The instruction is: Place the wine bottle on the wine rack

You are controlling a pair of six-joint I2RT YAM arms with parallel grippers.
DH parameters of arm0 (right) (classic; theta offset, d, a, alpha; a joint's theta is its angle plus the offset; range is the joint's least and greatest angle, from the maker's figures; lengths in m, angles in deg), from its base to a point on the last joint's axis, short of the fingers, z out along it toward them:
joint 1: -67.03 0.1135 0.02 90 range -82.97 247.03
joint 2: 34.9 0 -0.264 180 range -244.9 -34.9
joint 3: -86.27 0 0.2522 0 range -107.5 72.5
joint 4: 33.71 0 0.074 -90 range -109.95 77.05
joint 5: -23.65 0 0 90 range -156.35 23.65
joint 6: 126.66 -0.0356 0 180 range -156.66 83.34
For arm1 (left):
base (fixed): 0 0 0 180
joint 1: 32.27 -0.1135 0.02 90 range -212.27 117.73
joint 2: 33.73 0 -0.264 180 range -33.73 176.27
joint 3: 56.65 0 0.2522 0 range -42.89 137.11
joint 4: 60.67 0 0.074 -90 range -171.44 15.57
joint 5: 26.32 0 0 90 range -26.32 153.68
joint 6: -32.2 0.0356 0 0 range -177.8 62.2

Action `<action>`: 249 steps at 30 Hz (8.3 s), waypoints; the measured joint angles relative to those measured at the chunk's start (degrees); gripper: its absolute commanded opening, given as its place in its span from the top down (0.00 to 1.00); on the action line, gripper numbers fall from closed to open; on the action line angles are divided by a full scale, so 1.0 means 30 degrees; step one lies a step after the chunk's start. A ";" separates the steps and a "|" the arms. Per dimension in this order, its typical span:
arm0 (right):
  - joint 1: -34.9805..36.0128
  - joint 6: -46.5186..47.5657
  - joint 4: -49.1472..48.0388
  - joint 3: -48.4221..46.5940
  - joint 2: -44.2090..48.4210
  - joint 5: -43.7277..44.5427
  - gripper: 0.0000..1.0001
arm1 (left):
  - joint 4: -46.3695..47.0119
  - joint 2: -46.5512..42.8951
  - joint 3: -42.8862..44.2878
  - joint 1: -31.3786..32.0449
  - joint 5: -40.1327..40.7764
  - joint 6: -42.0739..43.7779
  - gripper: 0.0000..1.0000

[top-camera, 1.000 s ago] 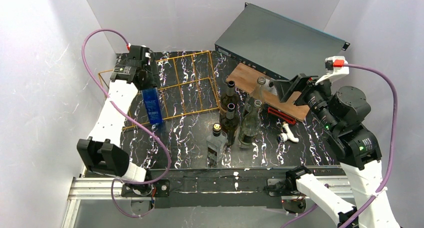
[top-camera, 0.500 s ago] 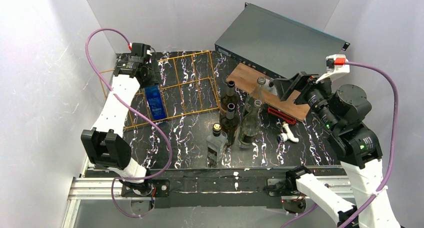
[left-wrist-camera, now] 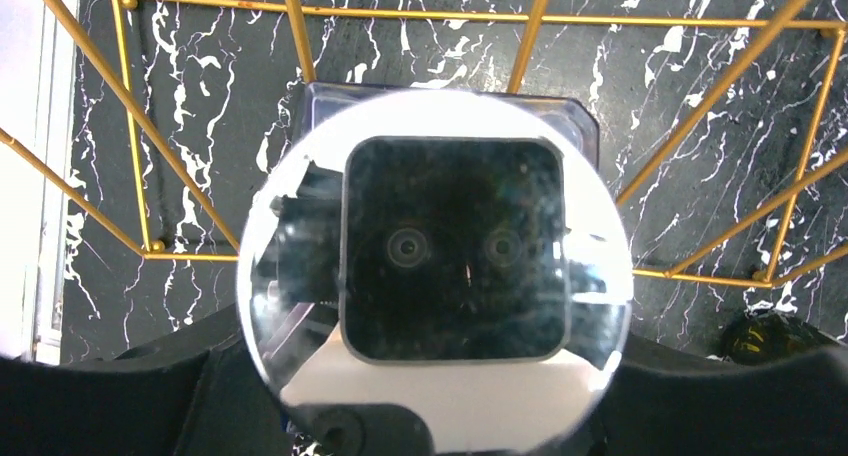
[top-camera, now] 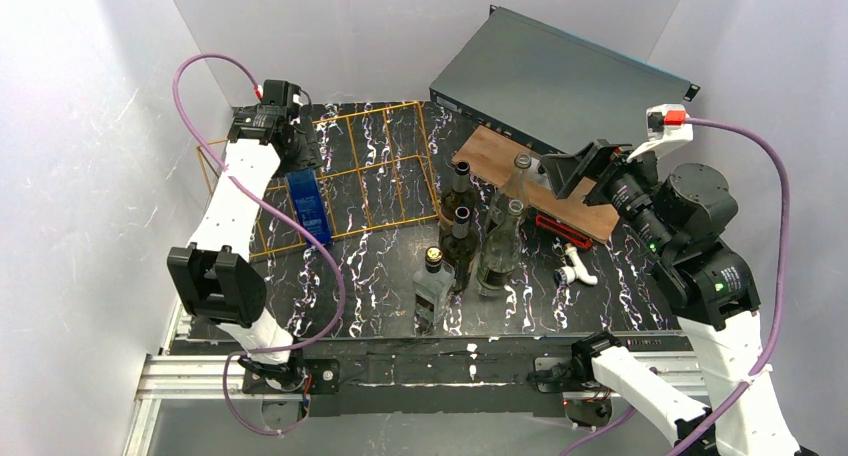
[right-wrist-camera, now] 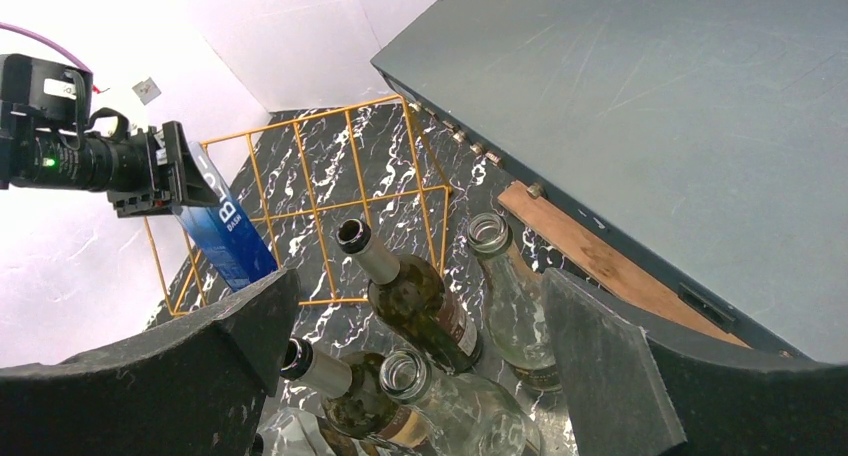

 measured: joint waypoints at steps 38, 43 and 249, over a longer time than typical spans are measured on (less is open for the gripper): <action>0.0000 -0.0382 -0.0008 -0.0330 -0.0720 -0.0137 0.00 | -0.0454 0.5227 0.4549 -0.1024 -0.0044 0.0441 0.55; 0.0000 -0.0483 -0.0055 -0.0328 -0.0932 -0.0409 0.00 | 0.0412 0.4565 0.3517 -0.1037 -0.0157 0.0735 0.16; 0.0000 -0.0393 -0.0276 0.1122 0.0414 -0.0724 0.00 | 0.2455 0.0876 -0.1413 0.5844 0.2919 -0.2237 1.00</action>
